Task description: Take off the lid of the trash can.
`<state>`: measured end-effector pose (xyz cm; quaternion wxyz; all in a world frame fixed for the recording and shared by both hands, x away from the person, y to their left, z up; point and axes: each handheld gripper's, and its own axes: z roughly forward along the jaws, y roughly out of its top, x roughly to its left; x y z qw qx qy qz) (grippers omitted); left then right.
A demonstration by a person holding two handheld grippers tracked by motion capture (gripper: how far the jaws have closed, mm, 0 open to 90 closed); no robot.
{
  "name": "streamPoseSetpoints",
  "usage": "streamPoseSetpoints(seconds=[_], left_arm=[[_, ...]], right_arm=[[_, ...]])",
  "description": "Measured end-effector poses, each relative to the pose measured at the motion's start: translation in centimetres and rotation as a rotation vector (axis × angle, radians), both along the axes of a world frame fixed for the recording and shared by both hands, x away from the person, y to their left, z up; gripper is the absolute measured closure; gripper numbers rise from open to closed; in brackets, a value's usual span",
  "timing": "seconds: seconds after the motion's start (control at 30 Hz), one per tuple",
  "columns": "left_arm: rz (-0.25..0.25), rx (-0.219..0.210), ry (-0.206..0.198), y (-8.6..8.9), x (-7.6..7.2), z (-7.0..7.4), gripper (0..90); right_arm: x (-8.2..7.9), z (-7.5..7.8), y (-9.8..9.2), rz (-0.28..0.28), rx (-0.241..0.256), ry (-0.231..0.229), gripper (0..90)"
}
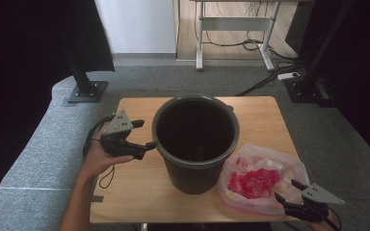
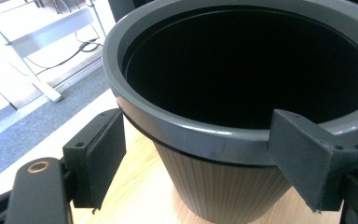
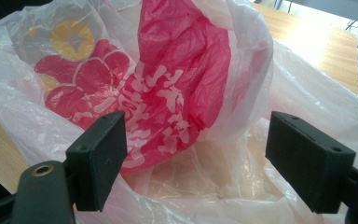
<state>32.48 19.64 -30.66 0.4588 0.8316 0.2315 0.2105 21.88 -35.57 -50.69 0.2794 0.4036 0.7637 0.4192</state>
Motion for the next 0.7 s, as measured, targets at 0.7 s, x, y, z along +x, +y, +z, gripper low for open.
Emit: streamPoseSetpoints(seconds=[0.7], left_arm=[[0.007, 0.024, 0.025, -1.1, 2.1, 1.5, 19.6]], right_arm=[[0.1, -0.1, -0.2, -0.006, -0.003, 0.001, 20.3]])
